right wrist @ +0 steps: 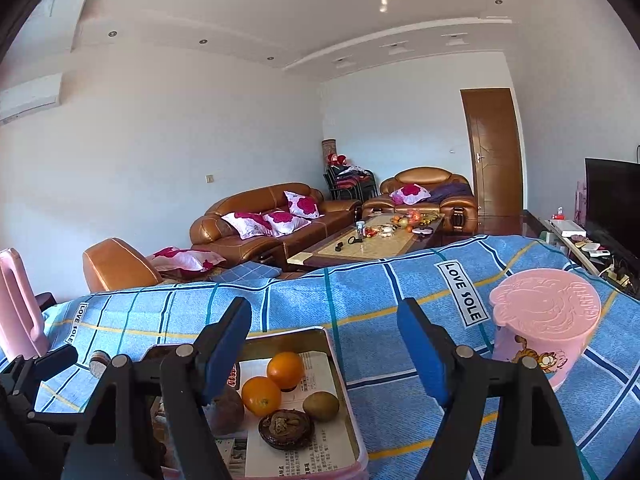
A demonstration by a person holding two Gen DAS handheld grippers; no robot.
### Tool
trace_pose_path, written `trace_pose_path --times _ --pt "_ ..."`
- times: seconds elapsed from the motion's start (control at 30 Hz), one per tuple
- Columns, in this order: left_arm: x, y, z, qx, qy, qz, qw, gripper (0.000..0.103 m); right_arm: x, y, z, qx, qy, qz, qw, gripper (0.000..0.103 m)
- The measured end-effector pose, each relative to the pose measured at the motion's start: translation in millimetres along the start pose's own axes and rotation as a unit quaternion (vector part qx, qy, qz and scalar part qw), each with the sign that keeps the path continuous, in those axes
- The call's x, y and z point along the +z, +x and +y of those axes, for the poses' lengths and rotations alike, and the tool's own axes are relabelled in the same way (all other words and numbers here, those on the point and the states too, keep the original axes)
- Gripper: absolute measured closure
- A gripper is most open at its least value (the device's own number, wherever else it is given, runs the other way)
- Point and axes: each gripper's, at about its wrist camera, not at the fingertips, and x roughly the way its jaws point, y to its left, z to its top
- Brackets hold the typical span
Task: Organize fruits
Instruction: 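Move the open right tool toward the dark red jar and brown fruit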
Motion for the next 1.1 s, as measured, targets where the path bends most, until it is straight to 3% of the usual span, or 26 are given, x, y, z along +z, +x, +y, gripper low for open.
trace_pose_path --times 0.3,0.67,0.9,1.1 --pt "-5.9 -13.9 9.2 0.013 -0.002 -0.012 0.9999 0.000 -4.3 -17.2 2.8 -0.031 -0.001 -0.005 0.999 0.026" --pt "-14.7 -21.4 25.7 0.017 0.011 0.002 0.9998 0.000 -10.2 -43.1 7.3 -0.053 0.014 -0.012 0.998 0.026" --pt "-16.5 -16.1 45.7 0.025 0.011 0.016 0.9995 0.000 -16.2 -44.9 32.2 -0.041 -0.001 0.004 0.999 0.026" --pt "-15.5 -10.6 75.2 0.053 0.014 0.017 0.9983 0.000 -20.1 -43.5 60.7 -0.016 -0.008 0.011 1.000 0.026"
